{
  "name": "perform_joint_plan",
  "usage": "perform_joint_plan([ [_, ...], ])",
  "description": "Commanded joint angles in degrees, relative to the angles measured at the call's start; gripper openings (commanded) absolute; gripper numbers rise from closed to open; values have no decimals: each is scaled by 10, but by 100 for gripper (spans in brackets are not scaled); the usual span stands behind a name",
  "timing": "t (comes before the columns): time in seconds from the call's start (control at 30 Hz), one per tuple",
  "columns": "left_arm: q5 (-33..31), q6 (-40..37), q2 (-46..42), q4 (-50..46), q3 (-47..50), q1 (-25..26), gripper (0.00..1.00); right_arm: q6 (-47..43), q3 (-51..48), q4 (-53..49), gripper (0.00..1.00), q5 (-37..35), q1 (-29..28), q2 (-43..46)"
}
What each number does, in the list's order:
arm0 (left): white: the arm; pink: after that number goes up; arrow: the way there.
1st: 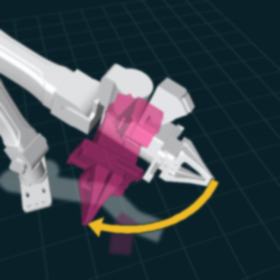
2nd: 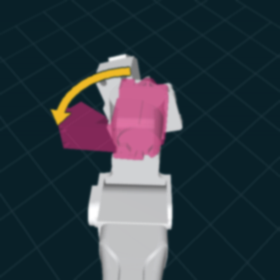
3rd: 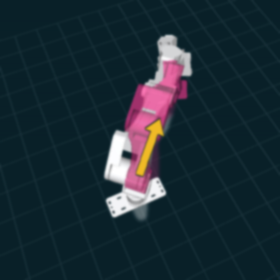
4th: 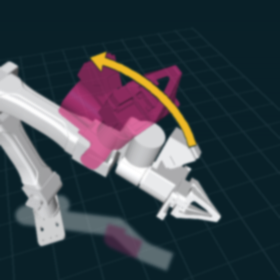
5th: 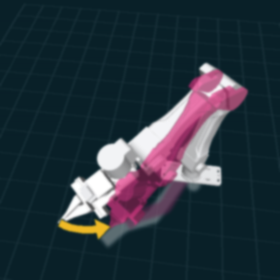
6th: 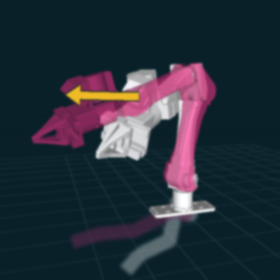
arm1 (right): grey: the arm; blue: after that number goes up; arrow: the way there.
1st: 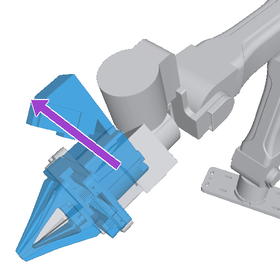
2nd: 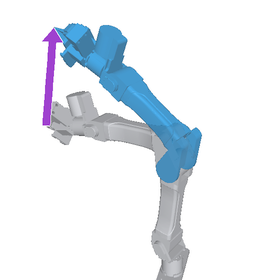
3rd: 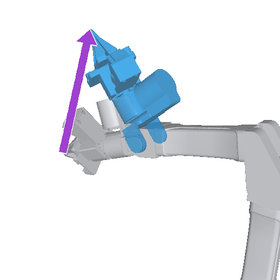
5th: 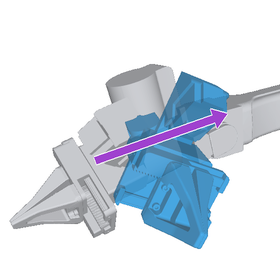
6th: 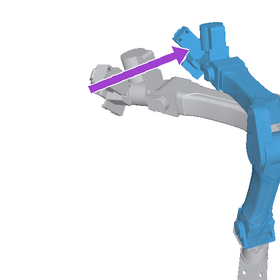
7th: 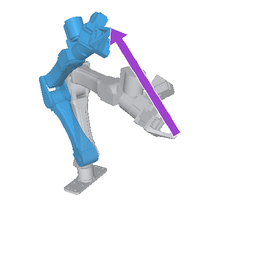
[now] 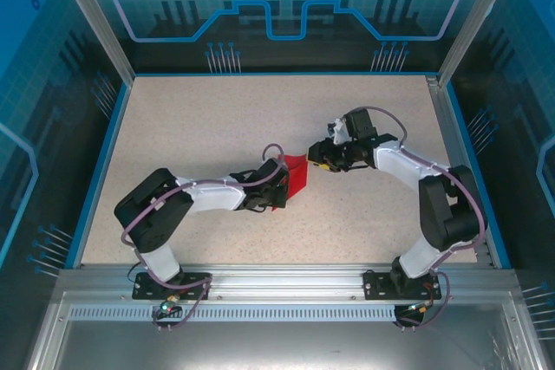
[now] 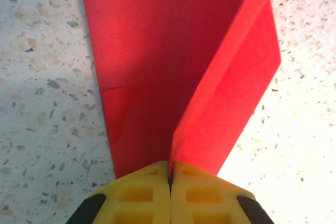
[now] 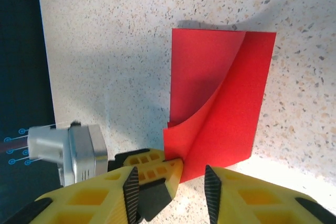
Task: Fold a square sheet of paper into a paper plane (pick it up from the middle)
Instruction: Fourth fold the wing at the center of the table.
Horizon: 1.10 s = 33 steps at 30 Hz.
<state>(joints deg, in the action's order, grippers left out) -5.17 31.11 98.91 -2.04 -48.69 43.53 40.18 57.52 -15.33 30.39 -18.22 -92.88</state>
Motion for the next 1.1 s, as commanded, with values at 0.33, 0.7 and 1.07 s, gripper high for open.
perform_joint_plan([
  [0.33, 204, 61, 4, 134, 57, -73, 6, 19, -20, 56, 9, 1, -69, -29],
  [0.7, 257, 111, 17, 193, 90, -104, 6, 54, 7, 101, 7, 13, -94, -89],
  [1.07, 270, 169, 17, 264, 132, -121, 6, 80, 24, 134, 7, 29, -99, -133],
])
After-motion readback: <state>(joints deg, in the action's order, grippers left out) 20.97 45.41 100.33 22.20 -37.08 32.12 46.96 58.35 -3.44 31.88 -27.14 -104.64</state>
